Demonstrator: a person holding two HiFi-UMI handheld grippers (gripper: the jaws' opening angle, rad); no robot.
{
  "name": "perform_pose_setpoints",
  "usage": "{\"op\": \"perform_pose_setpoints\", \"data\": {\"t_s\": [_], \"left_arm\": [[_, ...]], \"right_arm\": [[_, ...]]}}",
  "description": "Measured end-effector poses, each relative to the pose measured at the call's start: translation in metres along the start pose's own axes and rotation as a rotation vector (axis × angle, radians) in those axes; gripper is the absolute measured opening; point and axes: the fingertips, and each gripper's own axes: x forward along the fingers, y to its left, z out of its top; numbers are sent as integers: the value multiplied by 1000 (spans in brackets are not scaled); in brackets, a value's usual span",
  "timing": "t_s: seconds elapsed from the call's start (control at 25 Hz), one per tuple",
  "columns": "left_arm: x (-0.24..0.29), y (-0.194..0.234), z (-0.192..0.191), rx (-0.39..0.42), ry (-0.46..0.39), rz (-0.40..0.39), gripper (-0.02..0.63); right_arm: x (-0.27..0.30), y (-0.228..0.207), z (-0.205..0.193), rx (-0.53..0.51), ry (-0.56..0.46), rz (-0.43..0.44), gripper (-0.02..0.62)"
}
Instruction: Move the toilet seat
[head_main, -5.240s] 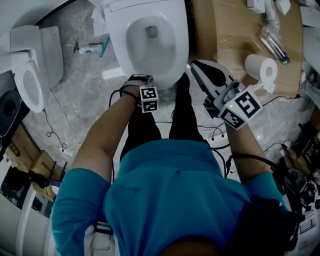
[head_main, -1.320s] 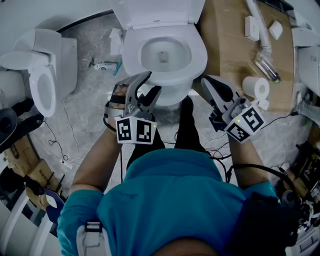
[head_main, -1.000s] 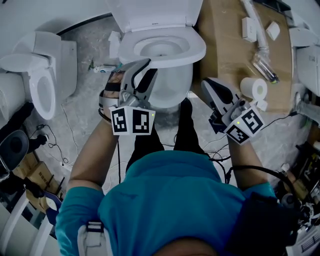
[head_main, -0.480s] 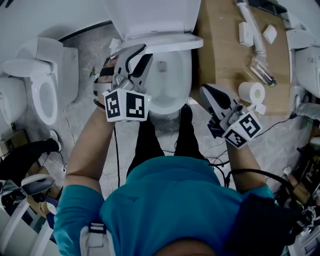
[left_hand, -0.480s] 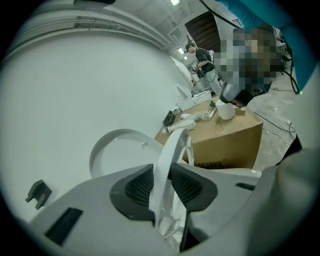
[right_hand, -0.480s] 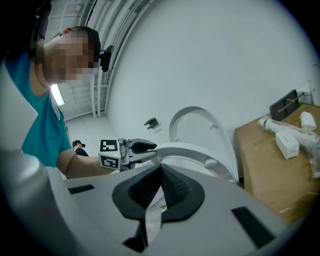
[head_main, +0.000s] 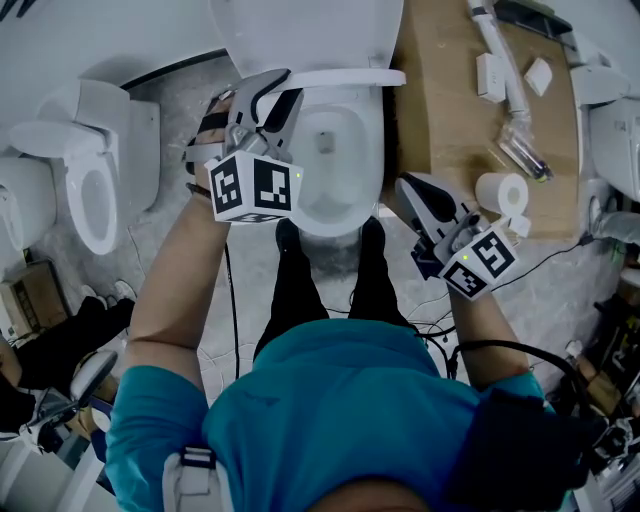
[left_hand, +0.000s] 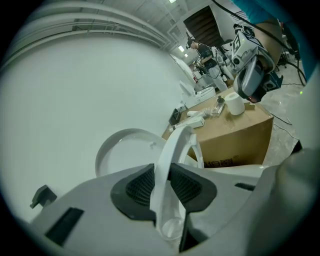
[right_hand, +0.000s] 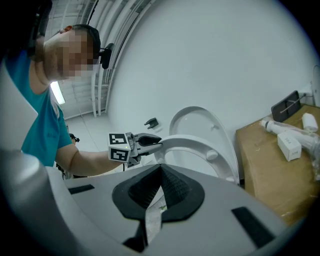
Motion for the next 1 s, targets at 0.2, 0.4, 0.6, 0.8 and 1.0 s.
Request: {"op": "perform_pose_setpoints", "data": {"t_s": [0.2, 0.4, 0.6, 0.8, 1.0], "left_arm": [[9, 12, 1, -7, -3, 12, 101], [18, 25, 1, 0, -2, 25, 97], [27, 33, 1, 18, -4, 43, 92], [35, 45, 0, 9, -4, 55, 91], [44, 57, -1, 10, -3, 64, 87]], "right_arm": [[8, -2, 3, -76, 17, -6, -2], [20, -16, 17, -183, 25, -44, -2], [30, -33, 39, -246, 11, -70, -2], [35, -48, 55, -237, -14, -100, -2], [40, -59, 67, -259, -25, -136, -2]]}}
